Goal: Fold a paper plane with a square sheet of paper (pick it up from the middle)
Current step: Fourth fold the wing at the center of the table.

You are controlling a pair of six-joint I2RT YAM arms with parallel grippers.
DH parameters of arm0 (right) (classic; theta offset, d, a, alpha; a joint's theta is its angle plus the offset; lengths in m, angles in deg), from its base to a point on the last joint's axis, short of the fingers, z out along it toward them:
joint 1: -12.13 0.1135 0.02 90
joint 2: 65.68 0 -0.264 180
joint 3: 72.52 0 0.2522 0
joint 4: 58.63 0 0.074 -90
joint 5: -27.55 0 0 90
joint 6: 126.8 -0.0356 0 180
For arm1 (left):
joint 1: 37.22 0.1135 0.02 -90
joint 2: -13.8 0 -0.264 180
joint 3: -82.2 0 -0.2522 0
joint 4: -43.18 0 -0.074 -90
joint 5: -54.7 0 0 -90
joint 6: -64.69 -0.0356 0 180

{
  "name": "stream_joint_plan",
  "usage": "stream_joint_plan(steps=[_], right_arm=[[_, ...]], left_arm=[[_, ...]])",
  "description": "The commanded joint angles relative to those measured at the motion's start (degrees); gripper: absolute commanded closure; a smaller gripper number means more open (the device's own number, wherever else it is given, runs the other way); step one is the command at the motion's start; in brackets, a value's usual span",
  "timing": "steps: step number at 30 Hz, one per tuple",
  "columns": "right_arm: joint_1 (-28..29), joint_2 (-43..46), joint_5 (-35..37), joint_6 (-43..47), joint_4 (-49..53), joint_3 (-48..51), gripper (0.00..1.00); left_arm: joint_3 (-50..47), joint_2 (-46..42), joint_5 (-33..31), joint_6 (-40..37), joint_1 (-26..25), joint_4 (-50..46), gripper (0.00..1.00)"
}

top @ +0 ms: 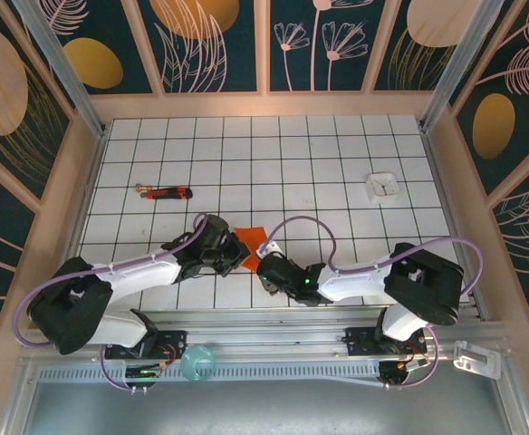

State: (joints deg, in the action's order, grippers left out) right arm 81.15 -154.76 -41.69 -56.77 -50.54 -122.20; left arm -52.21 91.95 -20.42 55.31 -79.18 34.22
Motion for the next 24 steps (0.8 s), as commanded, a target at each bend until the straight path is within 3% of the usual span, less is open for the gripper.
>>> stream_joint_plan(steps=[1, 24], right_arm=[[0.61, -0.74, 3.07, -0.18, -0.53, -1.52, 0.69], [0.18, -2.76, 1.26, -2.02, -1.10, -1.44, 0.91]], left_arm=[[0.59, -0.04, 2.23, 2.32, -0.09, -3.30, 1.00], [0.73, 1.76, 3.48, 1.12, -0.10, -1.64, 1.00]])
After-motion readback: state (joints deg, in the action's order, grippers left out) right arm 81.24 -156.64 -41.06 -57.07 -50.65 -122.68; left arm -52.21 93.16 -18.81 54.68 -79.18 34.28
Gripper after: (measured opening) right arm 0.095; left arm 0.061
